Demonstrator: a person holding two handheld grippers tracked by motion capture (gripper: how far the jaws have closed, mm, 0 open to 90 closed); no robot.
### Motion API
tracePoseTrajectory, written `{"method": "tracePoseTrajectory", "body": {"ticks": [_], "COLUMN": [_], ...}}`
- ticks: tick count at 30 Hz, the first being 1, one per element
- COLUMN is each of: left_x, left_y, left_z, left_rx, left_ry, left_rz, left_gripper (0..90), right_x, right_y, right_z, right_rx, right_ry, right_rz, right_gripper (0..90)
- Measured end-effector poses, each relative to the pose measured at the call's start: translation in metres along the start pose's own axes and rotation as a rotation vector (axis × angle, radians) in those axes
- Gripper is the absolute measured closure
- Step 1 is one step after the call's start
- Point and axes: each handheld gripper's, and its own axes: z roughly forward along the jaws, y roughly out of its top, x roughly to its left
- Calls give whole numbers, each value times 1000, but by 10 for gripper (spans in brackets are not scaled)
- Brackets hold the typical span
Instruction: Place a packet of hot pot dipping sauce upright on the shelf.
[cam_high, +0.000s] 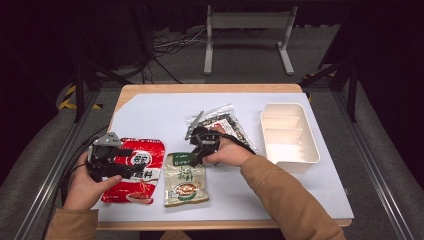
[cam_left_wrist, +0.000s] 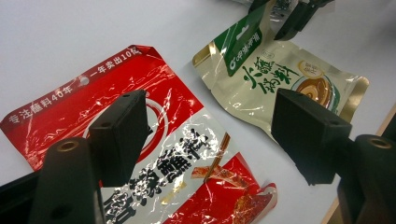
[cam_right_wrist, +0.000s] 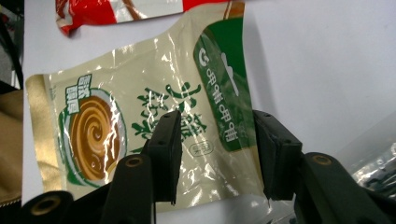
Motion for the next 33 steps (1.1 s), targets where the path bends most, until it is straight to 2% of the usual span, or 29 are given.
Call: {"method": "tracePoseTrajectory", "body": {"ticks": [3,6,8,11,12,14,15,18,21,23,24,28,33], "left_x": [0,0,0,0,1,1,1,1,1,2,2,3,2], "left_y": [0,0,0,0,0,0,-1,-1,-1,-1,-1,-1,0], "left_z": [0,1,1,0,0,0,0,0,0,0,0,0,1], "left_rx": [0,0,0,0,-2,-2,-3,-1,-4,-4,-3,-2,-3], "left_ry": [-1,-1,-1,-2,-3,-2,-3,-3,-1,7,2,-1,-1], "left_rz": [0,-3,-3,0,0,-1,-3,-5,-9,4,-1,-4,-8], "left_gripper": [276,276,276,276,276,276,276,276,276,276,276,276,276], "right_x": [0,1,3,3,2,1,2,2,6,6,8,16,23], "right_y": [-1,0,1,1,1,1,1,2,4,5,5,7,8], "right_z": [2,6,12,15,16,17,18,18,14,12,9,-5,-16], "right_rx": [18,43,73,87,94,101,114,110,107,102,99,77,57], "right_ry": [36,40,15,-12,-12,-20,-38,-46,-56,-53,-50,-58,-58], "right_rz": [-8,-24,-36,-31,-32,-37,-51,-56,-85,-85,-76,-101,-108], "right_gripper": [632,651,669,707,746,764,826,863,889,891,892,893,895]}}
